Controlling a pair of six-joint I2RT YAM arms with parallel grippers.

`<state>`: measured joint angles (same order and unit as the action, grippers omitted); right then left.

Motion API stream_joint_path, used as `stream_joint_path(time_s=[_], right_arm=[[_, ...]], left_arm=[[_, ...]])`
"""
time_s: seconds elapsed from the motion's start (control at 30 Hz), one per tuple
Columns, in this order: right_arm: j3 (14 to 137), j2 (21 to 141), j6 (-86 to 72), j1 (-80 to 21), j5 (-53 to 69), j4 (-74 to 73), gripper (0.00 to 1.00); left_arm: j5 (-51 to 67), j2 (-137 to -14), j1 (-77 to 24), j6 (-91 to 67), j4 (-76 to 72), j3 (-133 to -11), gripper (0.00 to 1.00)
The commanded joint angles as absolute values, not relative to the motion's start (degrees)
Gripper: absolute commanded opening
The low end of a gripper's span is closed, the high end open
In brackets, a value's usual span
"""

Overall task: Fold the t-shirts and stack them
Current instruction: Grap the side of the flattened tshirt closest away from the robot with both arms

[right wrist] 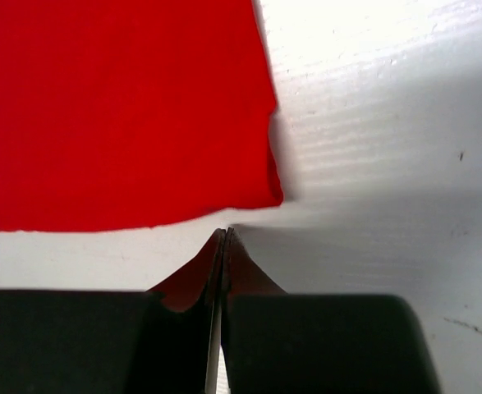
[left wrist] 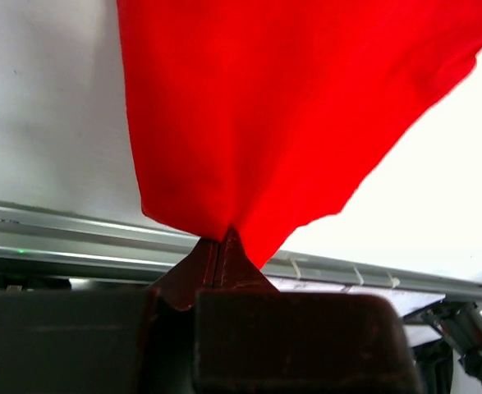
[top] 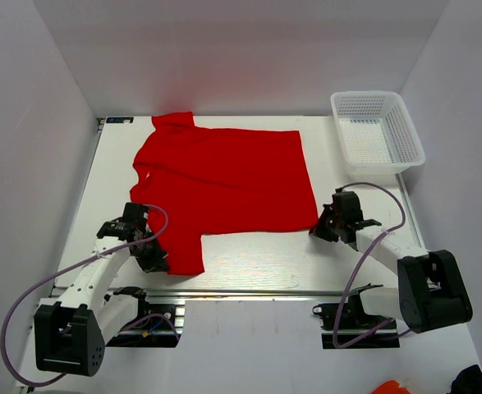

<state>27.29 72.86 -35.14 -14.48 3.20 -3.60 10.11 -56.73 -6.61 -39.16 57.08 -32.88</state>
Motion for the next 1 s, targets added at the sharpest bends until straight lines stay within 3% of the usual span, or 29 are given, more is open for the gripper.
stream_joint_path(time_s=[0.0,0.17,0.47,0.5,0.57,0.63,0.8,0.97], right_arm=[[25.85,68.74,-33.75,-14.68,5.26,-4.83,0.00],[23.29,64.16,-29.45,-14.85,13.52,-4.66,0.00],[25.83,65.83,-28.56,-15.03,10.64,-3.77,0.00],[26.71,66.96,-28.48,-14.86,9.50,-5.00,0.10],[28.47,67.50,-28.56,-14.59,7.05,-6.76,0.40],[29.00,69.17,-28.65,-14.59,5.81,-7.47,0.47],[30.32,73.64,-30.49,-14.42,5.89,-5.55,0.58],[32.51,78.13,-34.27,-14.50,5.45,-3.26,0.58]], left_arm=[[12.48,-54.40,-6.86,-36.92,59.85,-34.98,0.00],[15.98,-54.32,-6.86,-34.38,59.33,-36.03,0.00],[19.78,-51.68,-6.86,-33.13,51.50,-38.84,0.00],[19.78,-51.68,-6.86,-33.13,51.50,-39.63,0.00],[19.16,-51.68,-6.86,-33.13,51.50,-39.64,0.00],[18.63,-52.29,-6.86,-33.13,51.50,-39.64,0.00],[18.63,-53.53,-6.86,-33.13,50.89,-38.50,0.00],[19.25,-53.53,-6.86,-33.13,49.83,-37.97,0.00]])
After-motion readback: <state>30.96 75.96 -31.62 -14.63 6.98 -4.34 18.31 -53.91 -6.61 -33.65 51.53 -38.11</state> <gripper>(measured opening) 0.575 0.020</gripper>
